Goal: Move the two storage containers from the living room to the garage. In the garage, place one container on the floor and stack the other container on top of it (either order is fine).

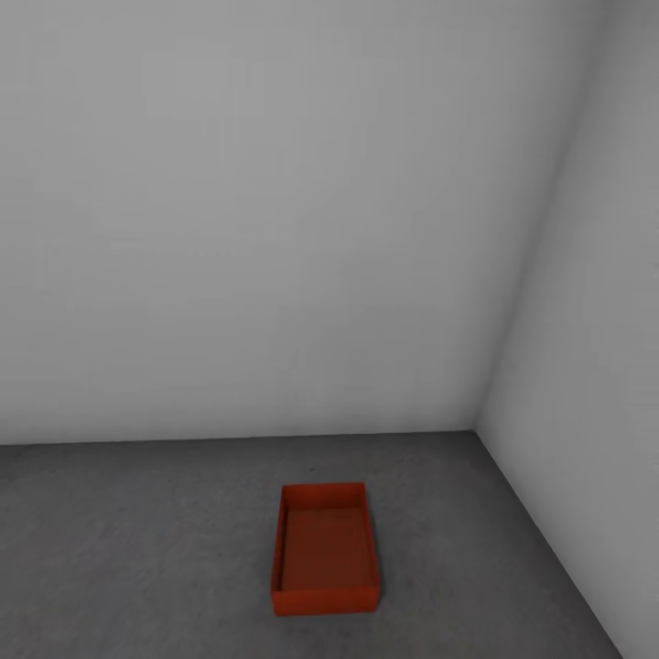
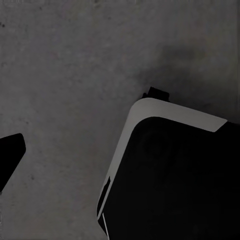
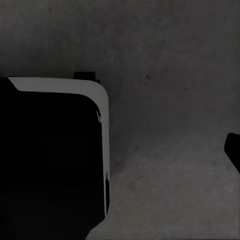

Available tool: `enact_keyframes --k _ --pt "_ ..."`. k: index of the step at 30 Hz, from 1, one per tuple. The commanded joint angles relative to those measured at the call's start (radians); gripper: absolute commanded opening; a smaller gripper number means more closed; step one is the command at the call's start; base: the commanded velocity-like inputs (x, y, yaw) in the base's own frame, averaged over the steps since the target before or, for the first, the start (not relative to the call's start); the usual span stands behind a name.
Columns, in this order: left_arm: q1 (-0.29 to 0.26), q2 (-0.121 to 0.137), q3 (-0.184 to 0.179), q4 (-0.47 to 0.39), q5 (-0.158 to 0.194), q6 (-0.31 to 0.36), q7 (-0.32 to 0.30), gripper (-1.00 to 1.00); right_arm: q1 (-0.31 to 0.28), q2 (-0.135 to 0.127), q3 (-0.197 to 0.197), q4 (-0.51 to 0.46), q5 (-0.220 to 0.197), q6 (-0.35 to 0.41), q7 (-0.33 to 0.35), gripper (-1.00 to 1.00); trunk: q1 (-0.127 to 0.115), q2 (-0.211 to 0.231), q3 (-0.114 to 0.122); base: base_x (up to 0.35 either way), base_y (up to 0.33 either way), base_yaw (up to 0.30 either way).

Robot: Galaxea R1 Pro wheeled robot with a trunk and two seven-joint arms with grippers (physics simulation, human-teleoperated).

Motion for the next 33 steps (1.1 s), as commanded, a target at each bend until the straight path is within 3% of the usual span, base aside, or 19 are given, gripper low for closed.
enact_keyframes --k 1,9,33 --pt "0.0 0.0 -0.002 0.0 0.005 -0.003 0.002 1.0 -0.001 0.0 0.005 0.003 -0.006 -0.005 -0.001 1.0 0.0 -0.001 -0.001 0.0 0.0 -0.223" --pt "0.0 0.0 -0.002 0.0 0.007 -0.002 0.002 1.0 -0.001 -0.005 0.004 0.003 -0.039 -0.003 0.0 1.0 0.0 -0.001 0.003 0.0 0.0 -0.26" --pt "0.0 -0.001 0.0 0.0 0.009 -0.006 0.004 1.0 -0.001 -0.002 0.004 0.003 -0.043 -0.003 0.003 1.0 0.0 -0.001 0.004 0.0 0.0 -0.283"
